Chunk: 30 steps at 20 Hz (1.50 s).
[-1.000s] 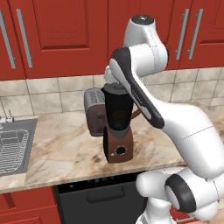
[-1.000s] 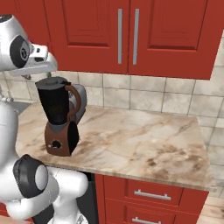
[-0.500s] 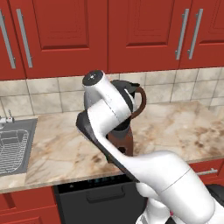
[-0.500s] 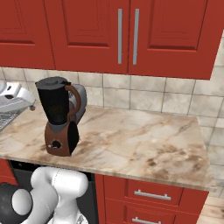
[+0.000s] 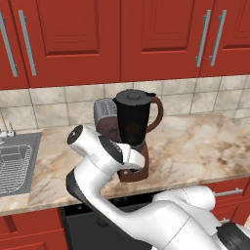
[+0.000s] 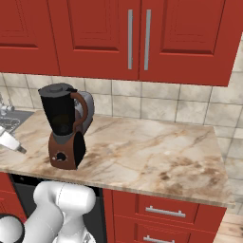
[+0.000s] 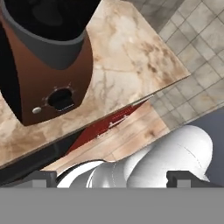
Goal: Open the blender lid, put the mango in the blender, close the lid, and start the blender.
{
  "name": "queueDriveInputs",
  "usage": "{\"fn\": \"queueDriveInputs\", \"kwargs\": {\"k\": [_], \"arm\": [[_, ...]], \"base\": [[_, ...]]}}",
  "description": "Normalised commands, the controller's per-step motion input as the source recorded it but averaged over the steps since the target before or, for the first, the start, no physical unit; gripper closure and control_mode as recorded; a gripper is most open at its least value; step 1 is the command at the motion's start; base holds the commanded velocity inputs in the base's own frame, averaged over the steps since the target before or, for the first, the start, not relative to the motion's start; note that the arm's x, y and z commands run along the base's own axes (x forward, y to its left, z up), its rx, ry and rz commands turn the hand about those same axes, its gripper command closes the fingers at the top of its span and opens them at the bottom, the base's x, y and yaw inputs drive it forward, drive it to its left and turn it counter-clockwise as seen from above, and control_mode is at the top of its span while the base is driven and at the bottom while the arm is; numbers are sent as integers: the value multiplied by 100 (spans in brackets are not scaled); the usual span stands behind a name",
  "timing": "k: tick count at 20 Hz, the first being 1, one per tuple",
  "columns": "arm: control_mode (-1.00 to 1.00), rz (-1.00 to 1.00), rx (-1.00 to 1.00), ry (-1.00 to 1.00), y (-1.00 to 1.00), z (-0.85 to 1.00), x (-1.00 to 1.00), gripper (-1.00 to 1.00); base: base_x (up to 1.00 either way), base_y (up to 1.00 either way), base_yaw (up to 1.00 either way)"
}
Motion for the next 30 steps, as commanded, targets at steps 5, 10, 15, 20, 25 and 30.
{"fn": "queueDriveInputs", "kwargs": {"k": [5, 10, 15, 20, 25, 30], "arm": [[-100, -31, 0, -13, 0, -86, 1, -100], [-100, -9, 0, -34, 0, -64, 1, -100], [-100, -13, -1, -47, 0, -11, 4, -100], [-100, -10, -2, -23, -12, -4, 11, -100], [-100, -21, -6, -7, 0, -6, 20, -100], [-100, -19, -1, -7, -2, -13, 15, -100]], "base": [[0, 0, 0], [0, 0, 0], [0, 0, 0], [0, 0, 0], [0, 0, 0], [0, 0, 0]]}}
